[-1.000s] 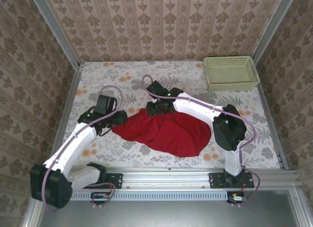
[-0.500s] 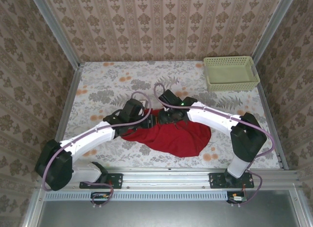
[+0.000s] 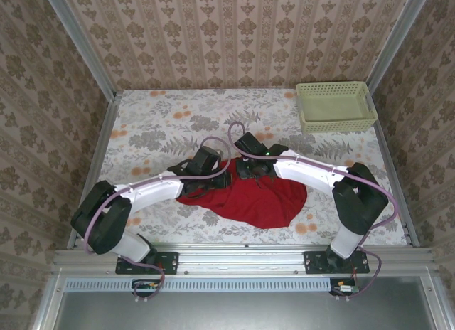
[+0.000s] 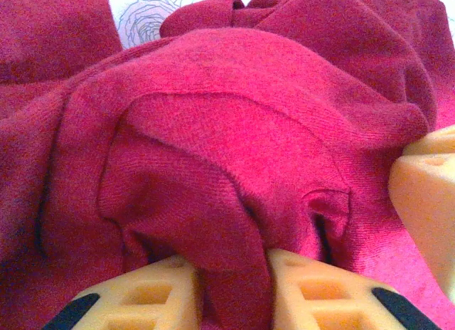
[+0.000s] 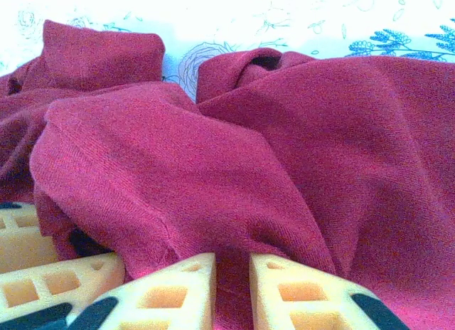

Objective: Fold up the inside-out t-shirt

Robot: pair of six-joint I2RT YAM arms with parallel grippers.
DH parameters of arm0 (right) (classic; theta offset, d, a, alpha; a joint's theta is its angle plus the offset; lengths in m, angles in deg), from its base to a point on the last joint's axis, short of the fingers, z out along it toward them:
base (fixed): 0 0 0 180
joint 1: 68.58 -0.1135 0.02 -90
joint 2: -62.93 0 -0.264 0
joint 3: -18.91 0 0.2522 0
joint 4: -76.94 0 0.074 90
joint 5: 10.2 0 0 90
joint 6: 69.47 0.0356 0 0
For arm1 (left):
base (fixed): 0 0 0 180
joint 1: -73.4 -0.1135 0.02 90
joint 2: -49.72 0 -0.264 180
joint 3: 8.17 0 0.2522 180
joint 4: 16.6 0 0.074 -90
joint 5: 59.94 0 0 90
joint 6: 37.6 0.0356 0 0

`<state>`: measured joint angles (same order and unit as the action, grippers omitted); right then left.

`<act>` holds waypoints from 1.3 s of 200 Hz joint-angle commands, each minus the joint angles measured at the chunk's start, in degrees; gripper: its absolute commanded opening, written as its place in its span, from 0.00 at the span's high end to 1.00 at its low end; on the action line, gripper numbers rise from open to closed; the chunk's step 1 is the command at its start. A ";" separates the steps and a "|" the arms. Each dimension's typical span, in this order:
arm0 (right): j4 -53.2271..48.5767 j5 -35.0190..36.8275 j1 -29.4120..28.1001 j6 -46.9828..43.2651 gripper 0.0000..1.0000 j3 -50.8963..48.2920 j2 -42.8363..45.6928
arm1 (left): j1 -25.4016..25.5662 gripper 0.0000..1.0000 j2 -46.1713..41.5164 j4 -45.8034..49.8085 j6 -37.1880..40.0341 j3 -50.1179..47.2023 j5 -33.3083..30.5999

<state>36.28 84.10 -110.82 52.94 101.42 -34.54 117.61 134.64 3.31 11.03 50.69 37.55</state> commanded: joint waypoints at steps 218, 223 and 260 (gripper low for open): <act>-2.36 7.91 1.63 -3.22 0.71 -6.83 11.05 | -0.15 1.00 -24.90 -14.21 1.43 -20.23 1.48; -3.02 8.21 0.80 -3.70 0.69 -6.47 12.13 | -0.10 1.00 -24.95 -14.31 1.74 -20.23 1.99; -1.41 3.24 -5.84 -6.09 0.62 -4.62 15.64 | -0.02 1.00 -25.63 -16.52 2.16 -21.19 3.68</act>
<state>34.77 90.20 -113.58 49.59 94.91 -20.60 117.94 110.53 -10.33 11.49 30.84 39.34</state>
